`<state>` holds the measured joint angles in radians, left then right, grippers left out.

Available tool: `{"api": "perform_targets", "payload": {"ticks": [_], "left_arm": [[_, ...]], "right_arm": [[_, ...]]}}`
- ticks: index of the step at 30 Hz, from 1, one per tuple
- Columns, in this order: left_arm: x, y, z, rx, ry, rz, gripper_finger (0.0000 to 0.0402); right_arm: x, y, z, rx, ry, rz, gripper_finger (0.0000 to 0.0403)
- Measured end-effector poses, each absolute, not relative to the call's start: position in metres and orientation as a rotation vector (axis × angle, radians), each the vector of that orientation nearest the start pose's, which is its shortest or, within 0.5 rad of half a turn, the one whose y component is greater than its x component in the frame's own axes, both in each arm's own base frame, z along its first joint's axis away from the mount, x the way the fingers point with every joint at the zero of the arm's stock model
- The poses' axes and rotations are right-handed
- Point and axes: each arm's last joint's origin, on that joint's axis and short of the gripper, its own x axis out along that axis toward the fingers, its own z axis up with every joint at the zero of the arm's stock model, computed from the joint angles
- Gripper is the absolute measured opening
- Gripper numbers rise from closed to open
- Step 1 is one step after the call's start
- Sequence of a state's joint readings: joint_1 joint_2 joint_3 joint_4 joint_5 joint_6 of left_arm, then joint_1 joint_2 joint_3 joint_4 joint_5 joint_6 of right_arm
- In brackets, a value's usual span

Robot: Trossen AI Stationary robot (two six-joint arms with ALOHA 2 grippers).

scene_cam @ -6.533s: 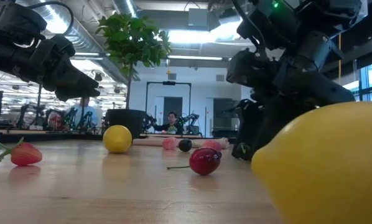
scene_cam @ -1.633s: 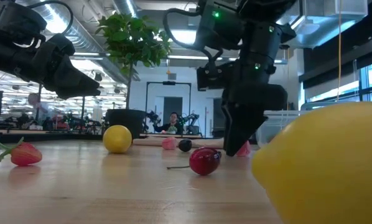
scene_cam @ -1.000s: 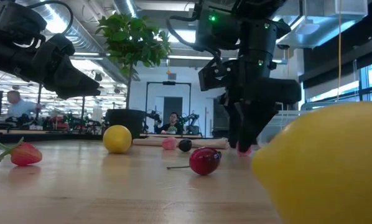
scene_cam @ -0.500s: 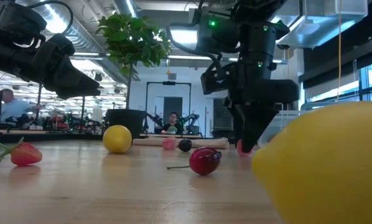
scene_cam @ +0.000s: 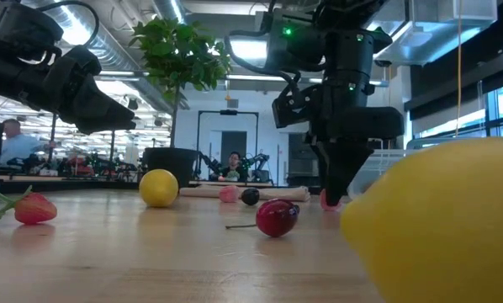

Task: Pick and placing Produce into tupperware
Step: Put the right pink peach into the transparent container

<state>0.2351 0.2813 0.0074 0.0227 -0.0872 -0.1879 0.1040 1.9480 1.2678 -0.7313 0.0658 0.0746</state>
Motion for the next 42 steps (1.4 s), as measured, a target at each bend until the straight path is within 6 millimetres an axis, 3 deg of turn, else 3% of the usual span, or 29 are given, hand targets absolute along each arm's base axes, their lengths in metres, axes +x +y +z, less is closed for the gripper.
{"api": "perform_targets", "payload": {"ticks": [4, 8, 12, 18, 23, 28, 33, 42], "left_arm": [[0.108, 0.029, 0.144, -0.205, 0.221, 0.343, 0.0231], [0.108, 0.029, 0.144, -0.205, 0.221, 0.343, 0.0231], [0.108, 0.029, 0.144, -0.208, 0.220, 0.344, 0.0231], [0.108, 0.029, 0.144, -0.193, 0.223, 0.342, 0.0231], [0.108, 0.029, 0.144, -0.189, 0.223, 0.342, 0.0231], [0.108, 0.029, 0.144, -0.190, 0.223, 0.342, 0.0231], [0.108, 0.029, 0.144, -0.193, 0.223, 0.342, 0.0231], [0.108, 0.029, 0.144, -0.193, 0.223, 0.342, 0.0231]], "right_arm": [[0.358, 0.035, 0.146, -0.043, 1.415, -0.035, 0.0052], [0.354, 0.028, 0.157, 0.030, 1.476, -0.113, 0.0049], [0.345, 0.009, 0.190, 0.139, 1.509, -0.236, 0.0053], [0.319, -0.029, 0.257, 0.380, 1.358, -0.448, 0.0053], [0.283, -0.060, 0.280, 0.563, 1.326, -0.810, 0.0053], [0.265, -0.084, 0.269, 0.673, 1.335, -0.943, 0.0056], [0.255, -0.100, 0.235, 0.758, 1.400, -0.950, 0.0063], [0.241, -0.101, 0.206, 0.780, 1.462, -0.973, 0.0083]]}}
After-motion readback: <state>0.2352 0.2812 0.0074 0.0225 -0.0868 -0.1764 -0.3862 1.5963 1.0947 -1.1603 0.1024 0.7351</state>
